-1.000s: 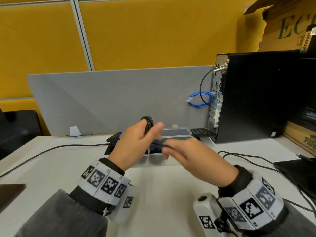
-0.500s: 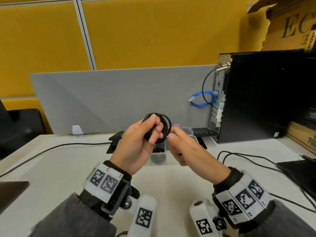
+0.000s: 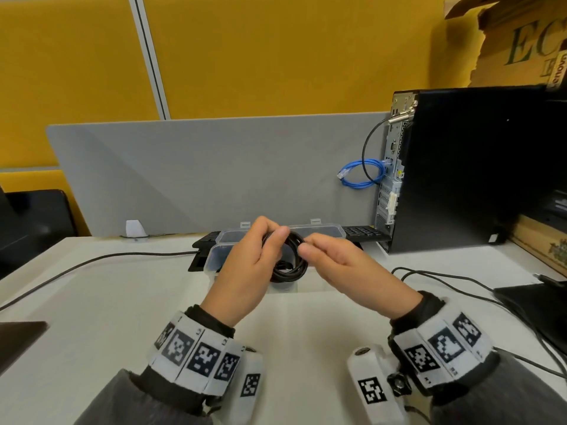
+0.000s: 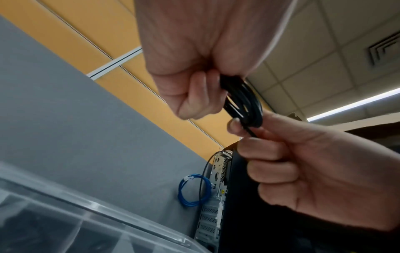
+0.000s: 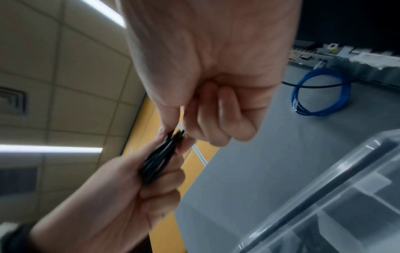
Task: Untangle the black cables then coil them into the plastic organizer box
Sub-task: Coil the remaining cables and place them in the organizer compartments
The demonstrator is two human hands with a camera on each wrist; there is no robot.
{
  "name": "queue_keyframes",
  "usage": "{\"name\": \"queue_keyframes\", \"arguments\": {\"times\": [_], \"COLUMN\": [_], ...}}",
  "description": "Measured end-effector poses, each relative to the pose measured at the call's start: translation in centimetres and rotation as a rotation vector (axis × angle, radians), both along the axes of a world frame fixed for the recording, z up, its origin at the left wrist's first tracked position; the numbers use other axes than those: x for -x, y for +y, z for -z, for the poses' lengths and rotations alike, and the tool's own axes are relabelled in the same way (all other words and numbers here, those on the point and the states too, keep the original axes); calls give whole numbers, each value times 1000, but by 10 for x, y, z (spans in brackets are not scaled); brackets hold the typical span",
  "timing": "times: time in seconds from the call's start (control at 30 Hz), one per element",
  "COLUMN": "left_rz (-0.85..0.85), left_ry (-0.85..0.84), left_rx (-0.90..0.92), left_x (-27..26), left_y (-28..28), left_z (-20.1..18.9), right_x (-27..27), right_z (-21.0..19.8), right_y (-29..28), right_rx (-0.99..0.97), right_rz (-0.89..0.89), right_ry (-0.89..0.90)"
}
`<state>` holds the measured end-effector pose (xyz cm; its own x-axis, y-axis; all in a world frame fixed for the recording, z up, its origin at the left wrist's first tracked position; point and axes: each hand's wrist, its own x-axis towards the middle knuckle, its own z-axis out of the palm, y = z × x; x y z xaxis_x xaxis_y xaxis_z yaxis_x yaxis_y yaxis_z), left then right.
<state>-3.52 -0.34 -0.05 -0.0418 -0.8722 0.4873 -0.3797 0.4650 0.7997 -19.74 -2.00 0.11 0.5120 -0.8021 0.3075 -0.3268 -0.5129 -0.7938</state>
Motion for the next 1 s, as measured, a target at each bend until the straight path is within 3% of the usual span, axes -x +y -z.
{"name": "queue_keyframes", "arguments": {"times": [0.07,0.17,0.27,0.33,0.43,0.5,0.77,1.0], "left_rz": [-17,6,70,100,84,70,36,-91], "left_ry": [-18,-17,47,118,154,153,156,96], "left_rx": [39,90,138,134,151,166,141,183], "left_x": [-4,-2,6,10,13,14,17,13], "left_y": [-1,-2,-3,-4,-5,-4,-7,-8], "left_z": [1,4,10,14,15,15,21,21], "right_x": [8,18,15,10,2,-2,-14,-12], "right_z": [-1,2,3,5,7,7,9,2], "right_y": [-3,-13,-14,-14,-9,-6,1,6], "right_rx": [-8,236,357,249,-93,-268,-699,-701], "right_rz": [3,208,351,337,182,91,-116,-134], "right_ry": [50,276,163,-75,-463,-601,-825,-830]}}
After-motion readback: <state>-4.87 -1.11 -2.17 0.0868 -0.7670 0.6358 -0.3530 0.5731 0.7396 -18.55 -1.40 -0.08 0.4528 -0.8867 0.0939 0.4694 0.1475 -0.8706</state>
